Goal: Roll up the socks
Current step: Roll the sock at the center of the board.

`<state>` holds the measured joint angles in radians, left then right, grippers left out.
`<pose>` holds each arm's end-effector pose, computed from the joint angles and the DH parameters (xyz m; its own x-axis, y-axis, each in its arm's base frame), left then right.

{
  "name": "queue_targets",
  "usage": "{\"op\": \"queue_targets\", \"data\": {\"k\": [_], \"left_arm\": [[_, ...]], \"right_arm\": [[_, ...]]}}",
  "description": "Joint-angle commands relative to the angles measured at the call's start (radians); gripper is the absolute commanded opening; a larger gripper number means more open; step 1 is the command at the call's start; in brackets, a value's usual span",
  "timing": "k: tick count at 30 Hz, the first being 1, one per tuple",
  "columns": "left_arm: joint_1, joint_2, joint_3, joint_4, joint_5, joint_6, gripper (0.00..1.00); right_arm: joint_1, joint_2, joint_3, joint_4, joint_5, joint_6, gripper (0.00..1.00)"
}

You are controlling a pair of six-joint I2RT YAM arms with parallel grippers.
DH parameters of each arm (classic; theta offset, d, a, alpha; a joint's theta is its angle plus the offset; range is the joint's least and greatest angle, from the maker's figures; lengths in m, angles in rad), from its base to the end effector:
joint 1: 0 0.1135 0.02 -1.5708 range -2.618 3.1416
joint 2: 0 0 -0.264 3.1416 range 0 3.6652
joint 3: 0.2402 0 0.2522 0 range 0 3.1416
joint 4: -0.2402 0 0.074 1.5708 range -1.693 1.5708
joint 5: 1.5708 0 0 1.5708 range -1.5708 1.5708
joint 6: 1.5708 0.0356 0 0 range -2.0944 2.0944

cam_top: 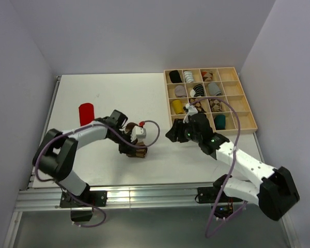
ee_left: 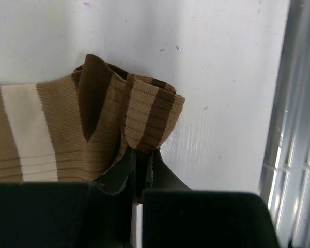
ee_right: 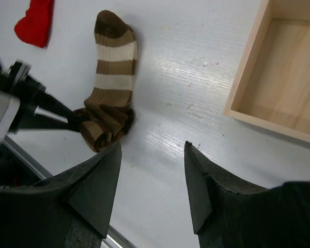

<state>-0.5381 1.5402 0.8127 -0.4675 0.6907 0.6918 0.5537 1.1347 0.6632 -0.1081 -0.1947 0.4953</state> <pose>0.2219 -0.1589 0.1649 -0.2350 0.7129 -0.6607 0.9684 0.1133 -0.2222 0.2049 0.1347 0.2353 -0.7205 0.1028 -0.6858 -0.3536 0.7962 0.4909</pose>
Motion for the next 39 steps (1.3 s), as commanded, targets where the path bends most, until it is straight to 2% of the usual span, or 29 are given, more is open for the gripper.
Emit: {"op": "queue_targets", "data": {"k": [1,5,8,9,16,29,36,39], "left_arm": [[0.059,0.133,0.135,-0.288,0.21,0.129,0.0],[0.11,0.325,0.316,-0.531,0.262,0.277,0.0],[0.116,0.449,0.394,-0.641,0.25,0.319,0.0],[0.116,0.487,0.404,-0.658,0.245,0.321,0.0],[0.115,0.604,0.465,-0.755,0.216,0.339,0.0],[0.115,0.659,0.487,-0.787,0.193,0.357,0.0],[0.116,0.661,0.496,-0.781,0.196,0.348,0.0],[0.116,0.656,0.499,-0.78,0.196,0.348,0.0]], "right_arm": [[0.008,-0.124,-0.097,0.162,0.035,-0.053,0.59],[0.052,-0.184,-0.146,0.189,0.014,-0.116,0.6],[0.165,-0.165,-0.126,0.177,0.067,-0.196,0.6],[0.242,-0.129,-0.099,0.174,0.102,-0.231,0.6],[0.477,0.147,0.079,0.125,0.184,-0.359,0.61],[0.575,0.457,0.26,0.099,0.095,-0.423,0.62],[0.598,0.554,0.286,0.104,0.09,-0.406,0.62],[0.601,0.571,0.289,0.105,0.121,-0.397,0.58]]}}
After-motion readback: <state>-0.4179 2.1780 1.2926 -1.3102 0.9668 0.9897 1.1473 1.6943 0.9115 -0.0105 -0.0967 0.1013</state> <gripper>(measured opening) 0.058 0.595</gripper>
